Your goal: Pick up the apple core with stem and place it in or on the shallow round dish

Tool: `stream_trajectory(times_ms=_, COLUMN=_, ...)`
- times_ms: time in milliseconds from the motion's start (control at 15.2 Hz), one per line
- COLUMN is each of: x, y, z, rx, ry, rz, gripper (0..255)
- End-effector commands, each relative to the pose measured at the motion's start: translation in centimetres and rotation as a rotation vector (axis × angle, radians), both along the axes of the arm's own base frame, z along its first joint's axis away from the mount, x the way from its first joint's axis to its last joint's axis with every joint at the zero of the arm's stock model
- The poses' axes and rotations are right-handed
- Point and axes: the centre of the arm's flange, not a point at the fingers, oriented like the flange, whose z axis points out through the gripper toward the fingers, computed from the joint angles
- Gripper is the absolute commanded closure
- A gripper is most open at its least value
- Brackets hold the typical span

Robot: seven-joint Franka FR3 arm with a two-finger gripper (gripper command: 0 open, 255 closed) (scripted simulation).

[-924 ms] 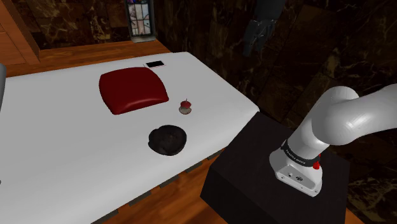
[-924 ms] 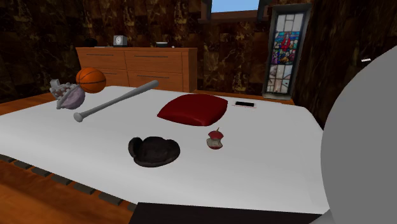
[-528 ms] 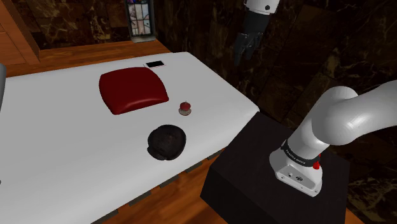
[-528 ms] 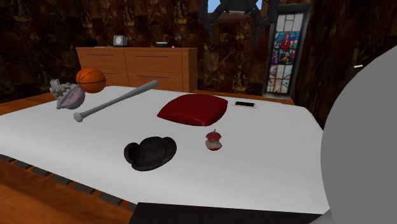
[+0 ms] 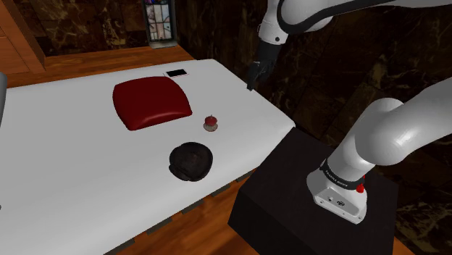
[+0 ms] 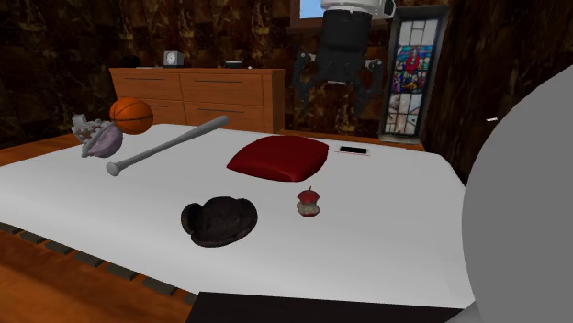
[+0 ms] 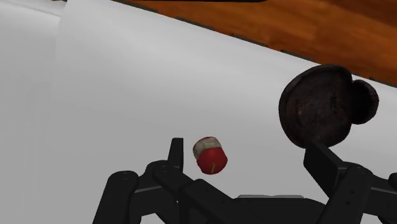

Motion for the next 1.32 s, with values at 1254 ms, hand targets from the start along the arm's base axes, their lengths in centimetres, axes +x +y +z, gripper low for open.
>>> stream_trajectory(times_ms=1254, x=15.5, y=-0.2, z=-23.0, rx=0.068, ry=-0.042, rz=0.082, gripper=0)
